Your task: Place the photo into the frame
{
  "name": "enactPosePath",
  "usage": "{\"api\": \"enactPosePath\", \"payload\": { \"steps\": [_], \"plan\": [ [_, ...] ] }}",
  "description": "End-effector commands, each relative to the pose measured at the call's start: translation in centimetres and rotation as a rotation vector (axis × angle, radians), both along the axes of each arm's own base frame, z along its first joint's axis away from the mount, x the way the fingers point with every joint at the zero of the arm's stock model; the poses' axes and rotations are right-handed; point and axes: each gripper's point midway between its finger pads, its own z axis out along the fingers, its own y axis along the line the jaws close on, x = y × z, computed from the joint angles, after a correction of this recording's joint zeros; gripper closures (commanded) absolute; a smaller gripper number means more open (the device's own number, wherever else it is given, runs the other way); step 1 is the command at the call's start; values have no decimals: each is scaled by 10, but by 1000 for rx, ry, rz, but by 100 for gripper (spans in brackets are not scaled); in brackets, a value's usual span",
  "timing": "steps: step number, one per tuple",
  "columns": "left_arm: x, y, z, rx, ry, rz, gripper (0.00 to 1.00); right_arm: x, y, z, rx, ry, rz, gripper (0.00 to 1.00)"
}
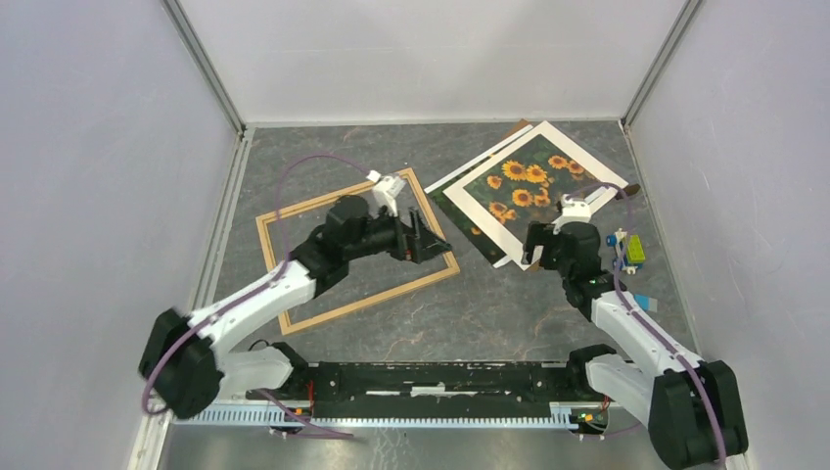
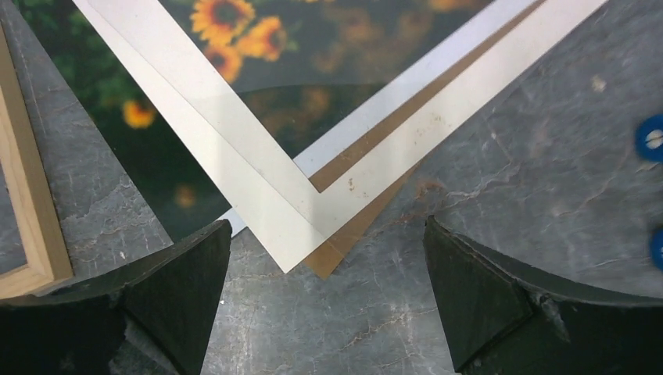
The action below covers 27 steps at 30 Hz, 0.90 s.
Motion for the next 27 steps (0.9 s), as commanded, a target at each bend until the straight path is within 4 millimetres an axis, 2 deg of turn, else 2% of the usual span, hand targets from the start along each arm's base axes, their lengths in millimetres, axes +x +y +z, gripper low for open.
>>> {"api": "enactPosePath", "payload": {
  "steps": [1,2,6,8,11,15,18,21,24,27],
  "plan": [
    [25,-54,21,-217,3,-7,0,3,22,3,299,-27,94,2],
    [28,-68,24,-262,12,-32,0,3,17,0,330,-21,75,2],
    [47,-127,-7,-250,100,-81,0,2,-3,-3,518,-46,6,3],
    [62,-151,-13,-282,122,-88,0,-1,-16,-8,598,-58,-48,5],
    [87,-180,-34,-323,169,-83,0,-4,-33,-14,696,-65,-123,7],
    [118,-212,-47,-335,162,-78,1,-6,-33,-22,780,-44,-136,13],
    [141,-223,-72,-260,171,-21,1,-5,-39,-29,815,-29,-165,14],
    [155,-225,-104,-176,198,44,3,-4,-44,-32,858,-32,-203,15],
    [168,-219,-139,-36,258,149,6,0,-51,-35,859,-36,-251,18],
    [171,-212,-161,60,286,204,6,5,-57,-32,869,-76,-283,19]
  ]
}}
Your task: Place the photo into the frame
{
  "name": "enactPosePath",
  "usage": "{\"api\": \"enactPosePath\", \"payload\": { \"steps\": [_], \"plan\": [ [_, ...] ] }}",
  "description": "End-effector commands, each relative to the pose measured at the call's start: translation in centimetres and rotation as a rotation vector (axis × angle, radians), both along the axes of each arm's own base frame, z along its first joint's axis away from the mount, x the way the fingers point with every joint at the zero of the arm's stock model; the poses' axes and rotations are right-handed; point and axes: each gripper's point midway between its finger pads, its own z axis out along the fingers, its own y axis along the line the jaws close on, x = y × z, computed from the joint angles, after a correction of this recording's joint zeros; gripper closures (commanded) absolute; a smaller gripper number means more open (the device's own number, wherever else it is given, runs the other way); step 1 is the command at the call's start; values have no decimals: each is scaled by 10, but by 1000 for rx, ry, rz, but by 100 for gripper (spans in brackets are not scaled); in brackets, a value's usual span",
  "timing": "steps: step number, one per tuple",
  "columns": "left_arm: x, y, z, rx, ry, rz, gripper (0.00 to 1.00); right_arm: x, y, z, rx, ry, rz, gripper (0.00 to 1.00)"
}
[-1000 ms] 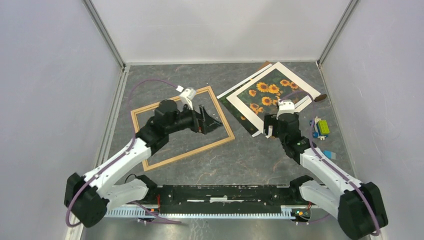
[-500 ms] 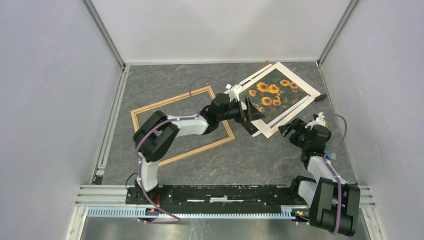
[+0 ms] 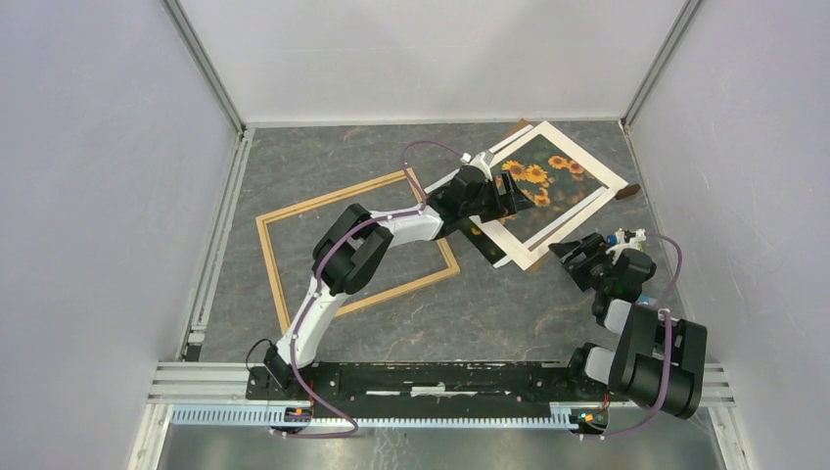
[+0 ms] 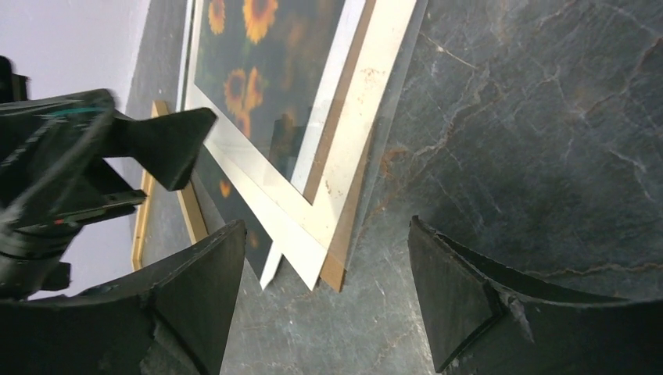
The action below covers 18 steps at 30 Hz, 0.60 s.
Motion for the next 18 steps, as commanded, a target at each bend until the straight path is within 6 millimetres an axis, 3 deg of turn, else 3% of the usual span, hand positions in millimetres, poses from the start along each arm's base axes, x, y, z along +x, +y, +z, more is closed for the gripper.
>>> {"api": "enactPosePath", "payload": {
  "steps": [1,6,18],
  "plan": [
    [11,14,-40,202,40,104,6,14,-10,16,4,-89,-63,19],
    [12,28,-64,283,81,153,6,23,-14,18,25,-107,-89,19],
    [8,34,-74,308,105,177,6,46,-24,8,65,-82,-137,20]
  ]
}}
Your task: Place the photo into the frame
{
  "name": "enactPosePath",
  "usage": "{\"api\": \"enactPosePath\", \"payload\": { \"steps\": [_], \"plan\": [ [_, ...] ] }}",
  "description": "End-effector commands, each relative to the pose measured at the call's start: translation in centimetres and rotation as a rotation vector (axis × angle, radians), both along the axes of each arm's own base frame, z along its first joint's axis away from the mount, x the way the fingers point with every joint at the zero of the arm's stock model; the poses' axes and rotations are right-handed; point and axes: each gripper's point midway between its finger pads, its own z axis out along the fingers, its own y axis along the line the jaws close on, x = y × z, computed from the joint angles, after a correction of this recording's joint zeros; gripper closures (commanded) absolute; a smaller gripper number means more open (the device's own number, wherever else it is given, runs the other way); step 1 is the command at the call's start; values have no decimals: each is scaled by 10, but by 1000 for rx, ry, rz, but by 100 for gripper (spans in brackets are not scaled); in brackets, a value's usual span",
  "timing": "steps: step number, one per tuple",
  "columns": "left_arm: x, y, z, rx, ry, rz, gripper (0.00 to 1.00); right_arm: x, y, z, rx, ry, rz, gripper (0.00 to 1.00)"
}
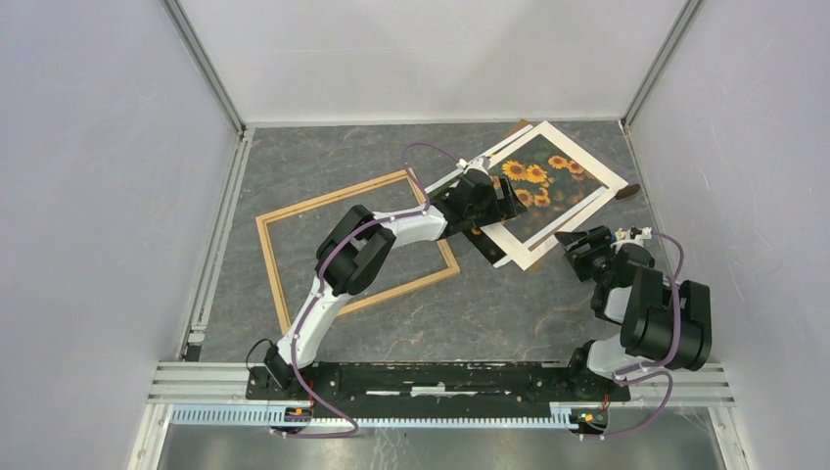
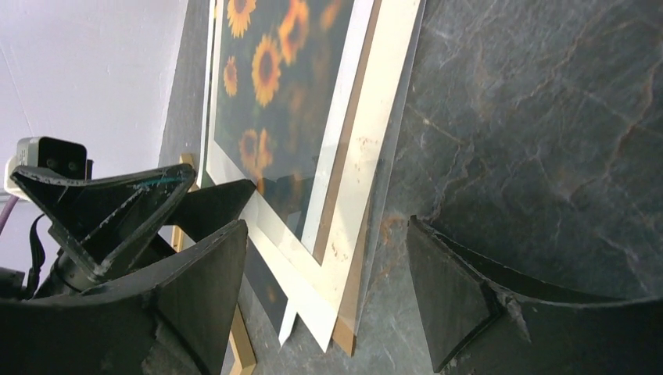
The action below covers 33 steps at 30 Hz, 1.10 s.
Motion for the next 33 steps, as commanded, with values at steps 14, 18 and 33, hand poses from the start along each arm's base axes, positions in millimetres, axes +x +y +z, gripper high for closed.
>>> {"api": "enactPosePath", "payload": {
  "steps": [14,18,33],
  "plan": [
    [-5,13,-33,113,46,18,5,32,13,4,92,-21,14,20],
    [-5,11,-33,111,48,11,5,29,22,19,137,-69,28,21],
    [-6,10,-34,107,53,-1,5,26,38,49,224,-178,24,23]
  ]
}}
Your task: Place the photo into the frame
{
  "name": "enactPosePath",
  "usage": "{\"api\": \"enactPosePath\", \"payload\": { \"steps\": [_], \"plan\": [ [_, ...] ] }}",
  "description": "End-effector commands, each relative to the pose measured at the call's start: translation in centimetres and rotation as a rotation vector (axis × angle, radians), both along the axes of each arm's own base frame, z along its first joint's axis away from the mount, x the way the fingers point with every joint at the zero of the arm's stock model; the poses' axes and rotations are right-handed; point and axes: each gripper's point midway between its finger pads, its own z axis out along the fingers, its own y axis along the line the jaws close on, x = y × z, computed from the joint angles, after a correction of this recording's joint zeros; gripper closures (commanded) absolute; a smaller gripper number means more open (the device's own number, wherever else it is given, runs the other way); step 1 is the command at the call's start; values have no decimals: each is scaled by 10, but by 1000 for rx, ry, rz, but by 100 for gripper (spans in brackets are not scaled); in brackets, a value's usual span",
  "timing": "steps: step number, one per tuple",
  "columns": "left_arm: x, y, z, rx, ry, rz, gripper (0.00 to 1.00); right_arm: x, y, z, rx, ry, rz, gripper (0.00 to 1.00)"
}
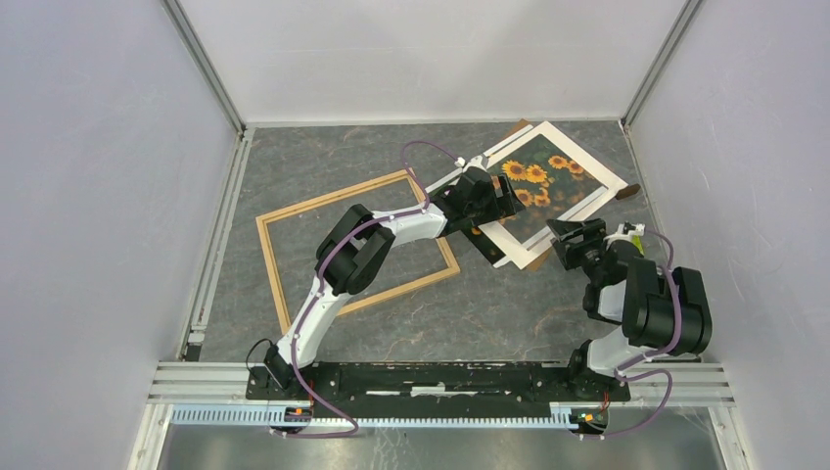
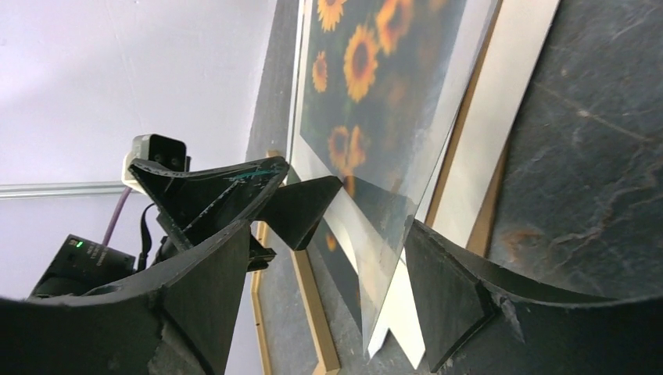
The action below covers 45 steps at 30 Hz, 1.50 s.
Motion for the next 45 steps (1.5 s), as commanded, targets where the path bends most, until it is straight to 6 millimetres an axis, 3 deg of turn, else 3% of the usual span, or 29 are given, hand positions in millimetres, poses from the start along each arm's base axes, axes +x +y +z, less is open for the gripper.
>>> {"api": "enactPosePath", "payload": {
  "steps": [1,11,15,16,17,20,23,26,31,35,40,45],
  "plan": [
    [-10,8,-34,86,50,-20,5,4,9,18,46,-81,2,23],
    [-12,5,-30,79,39,-36,5,8,11,8,81,-55,-62,32],
    [-13,3,-25,82,14,-53,5,10,9,-3,72,-24,-73,41],
    [-15,2,-22,79,-1,-69,5,10,9,-4,69,-23,-74,48],
    [-17,0,-17,69,-25,-88,5,9,9,-6,69,-20,-76,56],
    [-24,-4,18,37,-128,-164,3,8,7,-9,68,-13,-90,65],
    [-34,7,83,6,-234,-196,2,10,5,-13,43,8,-90,73],
    [-58,36,145,18,-307,-220,2,13,4,-19,10,43,-79,81],
    [-116,110,193,67,-290,-207,1,14,5,-21,-11,77,-64,99],
    [-170,167,202,59,-312,-231,0,13,3,-16,-41,77,-50,100],
    [-203,250,184,276,-300,-162,0,14,-7,-12,-165,115,-25,100],
    [-243,275,192,139,-292,-149,0,19,-15,9,-381,97,73,100]
  ]
}}
